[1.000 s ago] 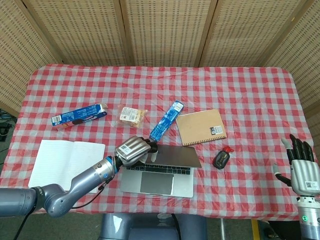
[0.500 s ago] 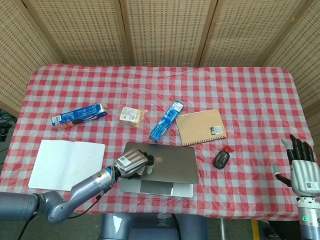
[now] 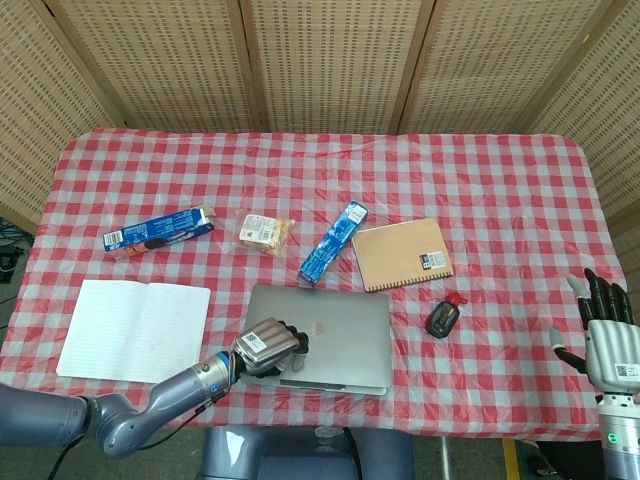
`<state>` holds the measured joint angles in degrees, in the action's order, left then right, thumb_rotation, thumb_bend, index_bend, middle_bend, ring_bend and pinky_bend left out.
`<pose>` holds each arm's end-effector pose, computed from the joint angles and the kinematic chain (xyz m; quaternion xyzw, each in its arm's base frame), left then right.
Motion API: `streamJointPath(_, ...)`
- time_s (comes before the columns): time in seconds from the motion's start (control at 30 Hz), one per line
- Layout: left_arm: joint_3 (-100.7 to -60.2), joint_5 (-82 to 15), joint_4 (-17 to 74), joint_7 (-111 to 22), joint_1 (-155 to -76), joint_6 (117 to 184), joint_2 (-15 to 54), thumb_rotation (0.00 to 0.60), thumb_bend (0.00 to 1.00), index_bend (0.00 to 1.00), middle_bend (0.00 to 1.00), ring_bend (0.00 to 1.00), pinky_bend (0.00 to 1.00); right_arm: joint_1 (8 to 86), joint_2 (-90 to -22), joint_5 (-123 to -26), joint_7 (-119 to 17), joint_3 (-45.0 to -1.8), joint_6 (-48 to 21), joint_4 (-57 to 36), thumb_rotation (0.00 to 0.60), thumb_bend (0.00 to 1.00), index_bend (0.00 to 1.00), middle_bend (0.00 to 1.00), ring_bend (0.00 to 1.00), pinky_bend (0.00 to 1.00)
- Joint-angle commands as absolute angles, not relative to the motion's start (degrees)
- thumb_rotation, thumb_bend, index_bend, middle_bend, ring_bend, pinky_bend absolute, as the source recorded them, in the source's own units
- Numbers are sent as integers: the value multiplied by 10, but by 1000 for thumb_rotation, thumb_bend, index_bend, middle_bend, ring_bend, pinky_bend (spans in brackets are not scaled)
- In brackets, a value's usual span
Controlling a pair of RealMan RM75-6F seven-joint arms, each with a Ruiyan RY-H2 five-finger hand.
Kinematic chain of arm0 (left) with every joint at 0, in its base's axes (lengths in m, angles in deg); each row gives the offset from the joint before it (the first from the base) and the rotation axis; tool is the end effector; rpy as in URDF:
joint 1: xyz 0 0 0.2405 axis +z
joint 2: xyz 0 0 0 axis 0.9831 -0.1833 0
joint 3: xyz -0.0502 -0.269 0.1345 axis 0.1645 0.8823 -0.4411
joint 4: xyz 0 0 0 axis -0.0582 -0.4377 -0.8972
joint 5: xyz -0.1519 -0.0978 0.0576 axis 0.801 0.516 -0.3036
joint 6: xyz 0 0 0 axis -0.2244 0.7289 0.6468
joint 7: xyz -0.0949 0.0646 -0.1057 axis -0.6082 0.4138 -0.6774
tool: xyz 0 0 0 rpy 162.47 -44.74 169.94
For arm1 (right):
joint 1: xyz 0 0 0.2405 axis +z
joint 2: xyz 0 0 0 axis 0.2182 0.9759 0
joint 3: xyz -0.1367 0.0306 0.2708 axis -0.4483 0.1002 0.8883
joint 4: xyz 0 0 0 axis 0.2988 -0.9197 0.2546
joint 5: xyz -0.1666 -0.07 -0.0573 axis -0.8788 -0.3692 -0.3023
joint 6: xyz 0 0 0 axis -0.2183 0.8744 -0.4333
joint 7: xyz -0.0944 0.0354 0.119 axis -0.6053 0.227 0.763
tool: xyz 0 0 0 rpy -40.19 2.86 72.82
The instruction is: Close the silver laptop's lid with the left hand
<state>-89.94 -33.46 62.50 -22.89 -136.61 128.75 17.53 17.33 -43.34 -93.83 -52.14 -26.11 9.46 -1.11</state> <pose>-0.0967 0.3083 -0.0241 -0.8801 -0.3438 -0.2742 0.1789 -0.3686 -0.2096 0.1923 0.5495 -0.3634 0.4025 0.6356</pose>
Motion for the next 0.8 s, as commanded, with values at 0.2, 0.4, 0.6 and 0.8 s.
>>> streamJointPath(0.2, -918, -320, 611, -195, -1367, 1291, 198, 600, 1000, 525, 330, 331, 390, 172, -432, -938, -520, -260, 95, -10, 600, 606, 24, 0, 0, 0)
streamJointPath(0.4, -922, -313, 609, -183, -1367, 1295, 204, 600, 1000, 520, 330, 331, 385, 172, -431, -939, -519, -260, 97, -9, 600, 605, 24, 0, 0, 0)
streamJointPath(0.6, -927, -303, 607, -169, -1369, 1298, 207, 600, 1000, 512, 330, 331, 378, 172, -431, -940, -519, -261, 98, -8, 600, 605, 24, 0, 0, 0)
streamJointPath(0.8, -934, -292, 605, -157, -1371, 1297, 209, 600, 1000, 507, 330, 331, 374, 171, -431, -941, -519, -261, 99, -7, 600, 605, 24, 0, 0, 0)
